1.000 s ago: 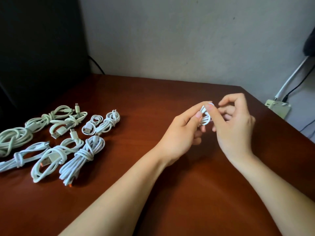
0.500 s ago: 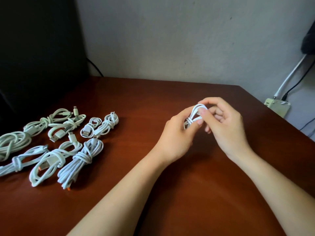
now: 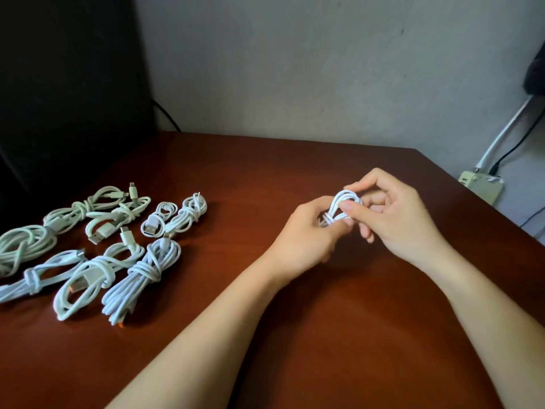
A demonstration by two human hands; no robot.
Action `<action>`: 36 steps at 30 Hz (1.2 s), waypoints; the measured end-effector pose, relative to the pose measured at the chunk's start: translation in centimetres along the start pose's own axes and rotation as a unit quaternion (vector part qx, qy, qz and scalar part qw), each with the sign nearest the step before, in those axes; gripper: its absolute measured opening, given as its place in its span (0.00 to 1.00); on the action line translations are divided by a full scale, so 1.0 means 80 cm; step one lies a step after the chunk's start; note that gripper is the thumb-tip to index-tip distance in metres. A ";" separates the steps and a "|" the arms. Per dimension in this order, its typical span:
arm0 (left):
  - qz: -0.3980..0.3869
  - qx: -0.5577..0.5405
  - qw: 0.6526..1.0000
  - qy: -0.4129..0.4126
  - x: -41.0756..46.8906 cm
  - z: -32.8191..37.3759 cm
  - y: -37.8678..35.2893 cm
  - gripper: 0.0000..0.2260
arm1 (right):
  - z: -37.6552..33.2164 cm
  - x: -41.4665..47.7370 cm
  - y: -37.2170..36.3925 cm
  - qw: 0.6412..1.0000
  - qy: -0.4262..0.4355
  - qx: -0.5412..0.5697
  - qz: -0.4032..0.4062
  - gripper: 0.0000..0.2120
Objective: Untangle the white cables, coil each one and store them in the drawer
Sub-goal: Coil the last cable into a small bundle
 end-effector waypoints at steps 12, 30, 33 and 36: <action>0.032 -0.180 0.954 0.237 0.008 -0.001 0.018 0.14 | -0.011 -0.017 -0.014 0.994 0.091 -0.029 -0.057 0.07; 0.174 -0.173 0.949 0.198 0.007 -0.001 0.011 0.09 | -0.003 -0.016 -0.030 0.998 -0.023 0.058 -0.010 0.09; 0.181 -0.135 0.967 0.119 0.008 -0.001 0.013 0.12 | -0.008 -0.014 -0.031 0.998 -0.019 0.063 0.008 0.08; 0.159 -0.107 0.979 0.066 0.007 0.004 0.018 0.15 | -0.008 -0.016 -0.032 0.998 -0.007 0.056 0.024 0.07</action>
Point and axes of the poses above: each hand's wrist, its own x-axis towards the middle knuckle, its own y-axis out of the back of the hand, z = x × y, the point moved 2 cm from there along x, towards the middle knuckle, and after that the axes turned 15 degrees about z, right-handed, at the moved point
